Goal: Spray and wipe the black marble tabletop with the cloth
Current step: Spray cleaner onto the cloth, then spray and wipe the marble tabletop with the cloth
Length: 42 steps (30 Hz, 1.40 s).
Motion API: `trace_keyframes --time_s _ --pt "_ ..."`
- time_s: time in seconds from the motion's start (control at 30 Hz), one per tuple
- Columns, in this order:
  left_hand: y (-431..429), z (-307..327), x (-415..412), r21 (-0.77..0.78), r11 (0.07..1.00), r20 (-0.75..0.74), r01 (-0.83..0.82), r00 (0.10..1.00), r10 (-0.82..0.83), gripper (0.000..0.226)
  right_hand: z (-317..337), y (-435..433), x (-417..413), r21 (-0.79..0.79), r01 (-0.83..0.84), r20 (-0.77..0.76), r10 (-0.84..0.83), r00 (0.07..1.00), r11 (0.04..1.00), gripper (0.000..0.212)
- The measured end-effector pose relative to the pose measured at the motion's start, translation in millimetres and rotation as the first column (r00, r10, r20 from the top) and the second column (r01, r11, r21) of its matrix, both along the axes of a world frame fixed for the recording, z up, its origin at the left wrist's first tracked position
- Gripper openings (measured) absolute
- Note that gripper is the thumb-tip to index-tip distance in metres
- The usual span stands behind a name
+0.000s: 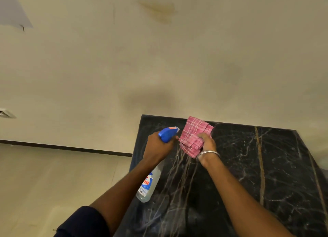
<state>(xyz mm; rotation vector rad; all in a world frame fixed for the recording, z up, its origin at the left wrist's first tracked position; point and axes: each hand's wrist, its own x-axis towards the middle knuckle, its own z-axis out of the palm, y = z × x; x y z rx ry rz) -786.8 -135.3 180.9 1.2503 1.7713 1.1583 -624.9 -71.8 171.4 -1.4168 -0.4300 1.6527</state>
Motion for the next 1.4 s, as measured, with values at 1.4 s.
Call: trace_keyframes --time_s 1.4 --pt "68 -80 -198 -0.173 0.978 -0.119 -0.116 0.988 0.096 0.021 -171 87 -194 -0.205 -0.569 0.979 0.157 -0.132 0.797 0.066"
